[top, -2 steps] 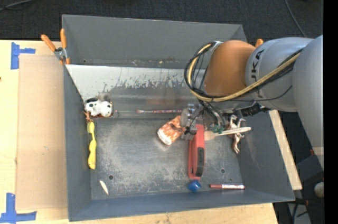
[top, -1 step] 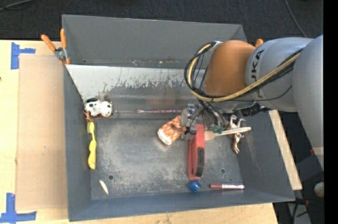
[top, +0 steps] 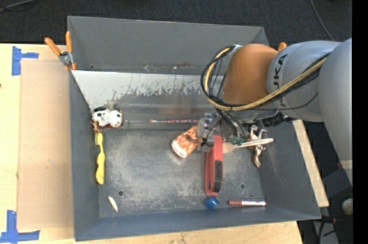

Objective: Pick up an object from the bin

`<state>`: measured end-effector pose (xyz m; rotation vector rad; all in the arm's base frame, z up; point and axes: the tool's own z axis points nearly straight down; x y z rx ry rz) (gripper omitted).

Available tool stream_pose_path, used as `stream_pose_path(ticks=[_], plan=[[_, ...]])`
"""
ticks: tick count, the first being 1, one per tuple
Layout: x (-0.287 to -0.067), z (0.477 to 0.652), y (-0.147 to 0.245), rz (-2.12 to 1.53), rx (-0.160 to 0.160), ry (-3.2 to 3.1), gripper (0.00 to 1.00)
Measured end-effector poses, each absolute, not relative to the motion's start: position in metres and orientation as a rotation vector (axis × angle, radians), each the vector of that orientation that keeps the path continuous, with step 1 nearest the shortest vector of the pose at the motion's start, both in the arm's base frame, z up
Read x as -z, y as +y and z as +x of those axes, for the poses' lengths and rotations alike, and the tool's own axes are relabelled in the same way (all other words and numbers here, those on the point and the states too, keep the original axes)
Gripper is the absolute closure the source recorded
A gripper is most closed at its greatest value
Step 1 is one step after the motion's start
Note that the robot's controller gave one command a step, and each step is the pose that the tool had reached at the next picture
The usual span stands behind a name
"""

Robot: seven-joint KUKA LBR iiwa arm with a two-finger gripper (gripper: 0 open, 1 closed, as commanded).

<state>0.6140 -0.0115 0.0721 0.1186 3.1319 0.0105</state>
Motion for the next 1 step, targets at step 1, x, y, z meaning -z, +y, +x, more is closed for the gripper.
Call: stream_pose_path(ticks=[1], plan=[[-0.2022, 0.6054, -0.0007, 0.125, -0.011, 3.13, 1.0]])
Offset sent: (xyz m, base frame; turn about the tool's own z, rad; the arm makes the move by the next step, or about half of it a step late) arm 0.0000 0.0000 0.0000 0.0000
